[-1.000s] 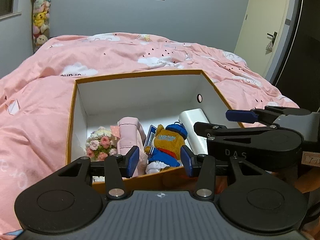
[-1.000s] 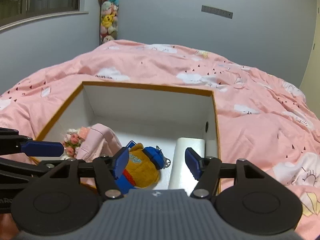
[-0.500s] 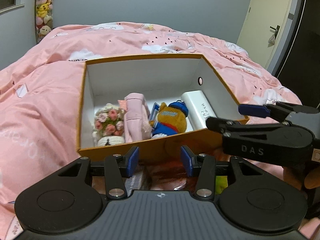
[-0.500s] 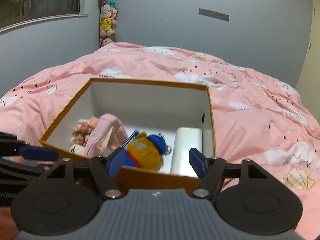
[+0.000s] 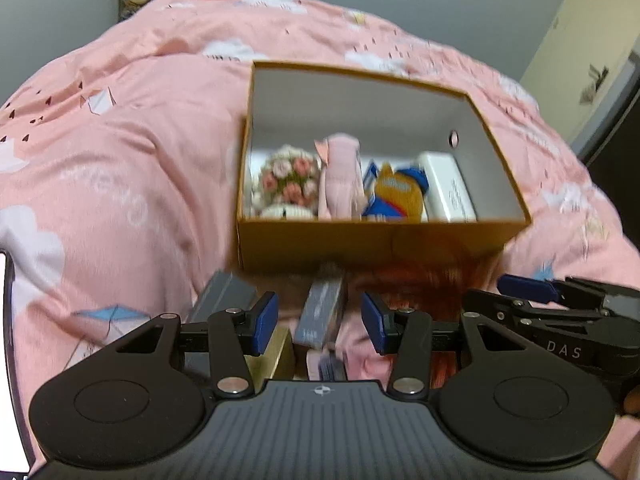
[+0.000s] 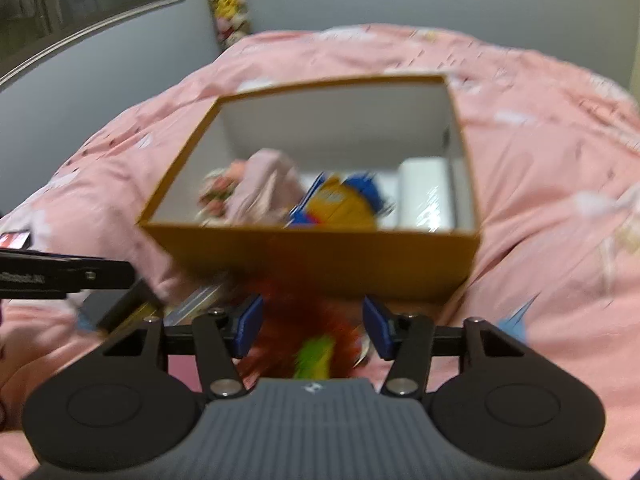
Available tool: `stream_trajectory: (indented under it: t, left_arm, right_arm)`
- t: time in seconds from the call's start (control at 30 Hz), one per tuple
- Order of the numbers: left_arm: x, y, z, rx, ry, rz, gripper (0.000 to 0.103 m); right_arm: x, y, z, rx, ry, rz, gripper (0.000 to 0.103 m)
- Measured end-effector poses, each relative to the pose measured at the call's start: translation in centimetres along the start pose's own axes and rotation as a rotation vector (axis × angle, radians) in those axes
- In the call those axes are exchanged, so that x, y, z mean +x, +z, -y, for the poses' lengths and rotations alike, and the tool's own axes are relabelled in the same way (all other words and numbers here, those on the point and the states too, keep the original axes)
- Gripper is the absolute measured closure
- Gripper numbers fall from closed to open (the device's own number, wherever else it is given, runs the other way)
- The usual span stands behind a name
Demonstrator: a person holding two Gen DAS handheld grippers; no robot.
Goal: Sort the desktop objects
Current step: 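Move both open tools down to the item pile beside the box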
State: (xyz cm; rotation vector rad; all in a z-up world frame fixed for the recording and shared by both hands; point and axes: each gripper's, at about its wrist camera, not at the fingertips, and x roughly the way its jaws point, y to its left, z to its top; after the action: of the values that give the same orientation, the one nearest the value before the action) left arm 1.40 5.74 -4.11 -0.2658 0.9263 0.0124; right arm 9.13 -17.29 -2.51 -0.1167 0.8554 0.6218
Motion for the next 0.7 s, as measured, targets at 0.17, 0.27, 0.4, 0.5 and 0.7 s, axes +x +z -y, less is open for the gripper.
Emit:
stream_trajectory:
  t: [0.17,0.27,0.4,0.5,0.7]
  left_arm:
    - [-0.2,-0.8,0.3,0.015,-0.012,-0.055,0.049]
    - [0.0,-1.0,0.3,0.018,-0.006,-0.084,0.049]
    - [0.4,-1.4,0.6,0.047,-0.001,-0.12,0.049]
    - [0.5,-1.6,0.7,0.049,0.001,-0.13,0.05]
    - [0.6,-1.7,0.8,0.053,0.004,-0.134,0.05]
  right_arm:
    - [-0.1,-0.7,-0.7,-0.006,0.109,-0.07,0.048]
    - [0.3,-1.3,-1.6,-0.028,0.233,-0.143,0.049]
    - [1.3,-2.5,-3.8,-0.102,0.329,-0.242,0.053]
    - [1.7,-2.9,-4.8,-0.141,0.335,-0.276,0.053]
    - [2.4,-3.5,-5.1,-0.153,0.319,-0.333,0.053]
